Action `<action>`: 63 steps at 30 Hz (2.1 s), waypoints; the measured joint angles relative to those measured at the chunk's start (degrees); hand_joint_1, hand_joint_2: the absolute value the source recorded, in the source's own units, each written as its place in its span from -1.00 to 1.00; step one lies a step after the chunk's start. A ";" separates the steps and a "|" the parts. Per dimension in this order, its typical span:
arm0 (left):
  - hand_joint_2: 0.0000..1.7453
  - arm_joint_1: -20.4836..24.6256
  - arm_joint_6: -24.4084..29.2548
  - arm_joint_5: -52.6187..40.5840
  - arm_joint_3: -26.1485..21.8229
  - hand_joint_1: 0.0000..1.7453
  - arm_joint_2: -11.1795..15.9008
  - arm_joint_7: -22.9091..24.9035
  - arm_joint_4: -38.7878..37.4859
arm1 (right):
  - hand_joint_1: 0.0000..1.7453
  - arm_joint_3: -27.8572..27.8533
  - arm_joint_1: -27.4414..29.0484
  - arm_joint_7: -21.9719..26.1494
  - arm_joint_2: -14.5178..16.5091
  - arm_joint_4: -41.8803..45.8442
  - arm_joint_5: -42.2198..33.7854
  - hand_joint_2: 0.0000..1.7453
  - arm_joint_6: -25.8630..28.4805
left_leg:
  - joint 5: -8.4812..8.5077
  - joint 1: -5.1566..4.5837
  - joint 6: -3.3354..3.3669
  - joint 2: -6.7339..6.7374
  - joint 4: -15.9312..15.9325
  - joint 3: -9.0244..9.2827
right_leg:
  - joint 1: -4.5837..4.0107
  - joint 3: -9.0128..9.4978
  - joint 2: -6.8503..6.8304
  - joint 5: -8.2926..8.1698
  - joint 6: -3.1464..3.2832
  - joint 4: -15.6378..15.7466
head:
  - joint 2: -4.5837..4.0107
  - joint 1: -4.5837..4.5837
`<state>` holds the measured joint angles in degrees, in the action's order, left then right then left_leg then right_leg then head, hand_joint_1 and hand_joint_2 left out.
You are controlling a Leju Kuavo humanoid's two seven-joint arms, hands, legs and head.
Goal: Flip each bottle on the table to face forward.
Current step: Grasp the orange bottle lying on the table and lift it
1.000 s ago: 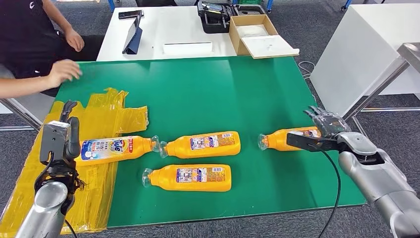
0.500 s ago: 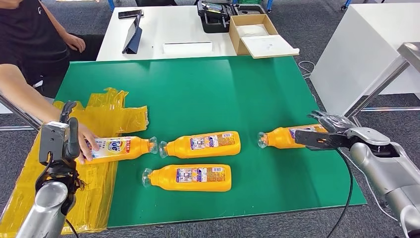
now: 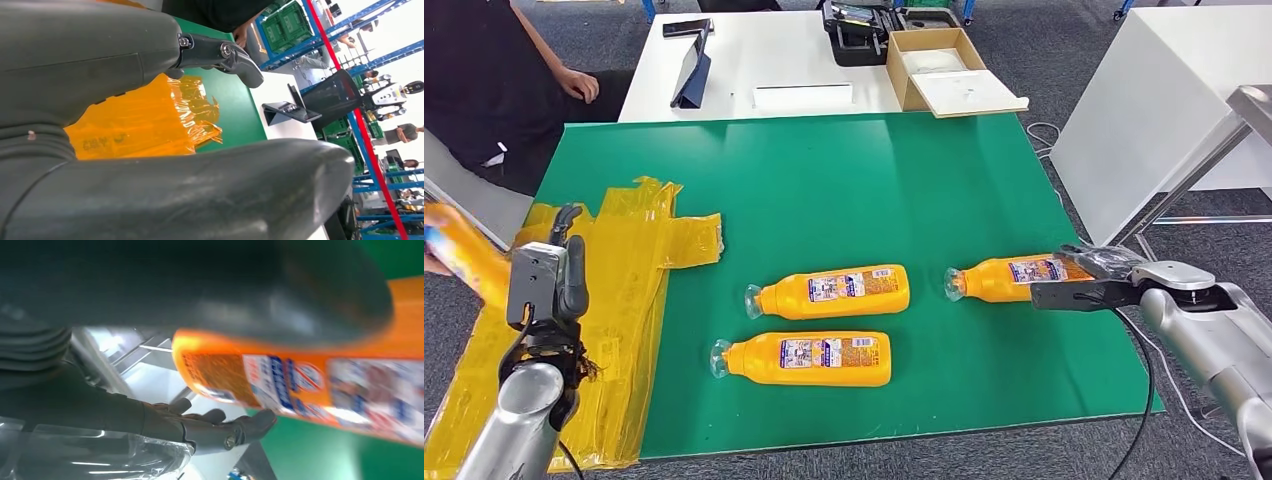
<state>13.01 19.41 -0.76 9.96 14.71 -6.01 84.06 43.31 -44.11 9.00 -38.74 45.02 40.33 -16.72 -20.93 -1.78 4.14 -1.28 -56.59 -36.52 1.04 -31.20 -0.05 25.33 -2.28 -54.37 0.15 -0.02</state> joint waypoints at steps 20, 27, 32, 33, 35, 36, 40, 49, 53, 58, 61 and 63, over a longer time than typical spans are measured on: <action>-1.00 1.91 0.16 1.47 1.23 -1.00 0.00 0.22 -0.88 | -1.00 2.57 1.03 -2.86 5.32 -13.95 5.63 -1.00 9.45 | -0.03 0.04 -0.03 0.21 0.00 0.09 | -0.05 0.02 0.13 0.00 0.01 0.01 | 0.00 0.01; -1.00 2.50 0.25 1.90 1.85 -1.00 0.00 0.50 -1.19 | -1.00 2.57 1.17 -4.38 8.71 -14.23 7.58 1.00 9.47 | -0.12 0.13 -0.12 0.39 0.02 0.43 | -0.02 -0.23 0.28 -0.02 0.15 0.04 | 0.00 0.02; -1.00 3.20 0.26 2.22 2.40 -1.00 -0.05 0.63 -1.40 | -1.00 2.57 1.14 -5.32 10.81 -14.24 8.17 1.00 8.28 | -0.12 0.18 -0.16 0.41 0.02 0.52 | 0.03 -0.34 0.31 -0.07 0.25 0.04 | 0.00 0.03; -1.00 3.31 0.27 2.26 2.51 -1.00 -0.08 0.67 -1.42 | -1.00 2.57 1.07 -5.32 11.12 -14.24 8.24 1.00 7.91 | -0.12 0.19 -0.16 0.42 0.02 0.53 | 0.03 -0.32 0.32 -0.08 0.25 0.04 | 0.00 0.03; -1.00 3.47 0.30 2.31 2.60 -1.00 -0.13 0.71 -1.50 | -1.00 2.57 0.86 -5.21 11.60 -14.24 8.40 1.00 7.13 | -0.11 0.20 -0.17 0.45 0.02 0.54 | 0.02 -0.30 0.34 -0.08 0.25 0.04 | 0.00 0.02; -1.00 3.56 0.30 2.34 2.61 -1.00 -0.15 0.72 -1.57 | -1.00 2.57 0.73 -5.12 11.79 -14.25 8.54 1.00 6.73 | -0.11 0.21 -0.17 0.47 0.02 0.54 | 0.02 -0.29 0.36 -0.09 0.25 0.03 | 0.00 0.02; -1.00 3.98 0.31 2.42 2.64 -1.00 -0.27 0.72 -1.92 | -1.00 2.63 0.18 -4.27 12.12 -14.24 9.11 1.00 4.83 | -0.11 0.21 -0.17 0.49 0.02 0.54 | 0.02 -0.29 0.37 -0.09 0.25 0.03 | 0.00 0.03; -1.00 4.53 0.80 3.41 2.86 -1.00 -0.52 0.40 -2.65 | -1.00 3.19 -0.40 -3.25 12.41 -14.07 9.18 1.00 2.35 | -0.10 0.21 -0.16 0.46 0.02 0.57 | 0.03 -0.29 0.38 -0.08 0.26 0.04 | 0.00 0.02; -1.00 4.54 0.83 3.60 2.99 -1.00 -0.56 0.32 -2.84 | -1.00 3.38 -0.50 -3.27 12.84 -13.62 8.94 1.00 1.02 | -0.08 0.21 -0.14 0.41 0.02 0.58 | 0.04 -0.26 0.37 -0.08 0.26 0.04 | 0.00 0.03; -1.00 4.79 0.83 3.75 3.27 -1.00 -0.67 0.19 -3.20 | 0.91 3.80 -0.70 -3.59 13.35 -12.91 8.66 1.00 -0.95 | -0.08 0.20 -0.14 0.40 0.02 0.58 | 0.04 -0.23 0.37 -0.08 0.25 0.05 | 0.00 0.03; -1.00 5.10 0.85 4.00 3.38 -1.00 -0.83 0.12 -3.43 | 1.00 3.97 -0.75 -4.08 13.61 -12.40 8.40 1.00 -1.84 | -0.09 0.20 -0.14 0.44 0.01 0.59 | 0.04 -0.19 0.38 -0.09 0.25 0.06 | 0.00 0.04; -1.00 5.20 0.90 4.11 3.40 -1.00 -0.89 0.07 -3.57 | 1.00 4.07 -0.75 -4.39 13.77 -12.15 8.29 1.00 -1.94 | -0.10 0.20 -0.15 0.50 0.01 0.61 | 0.04 -0.07 0.39 -0.10 0.25 0.06 | 0.00 0.02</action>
<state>18.21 20.31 3.34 13.35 13.82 -5.94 80.49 47.39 -44.87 4.61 -24.97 32.87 48.61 -18.67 -21.03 -1.59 3.99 -0.79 -56.57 -35.91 1.07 -31.27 0.35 25.23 -2.03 -54.30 0.15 0.00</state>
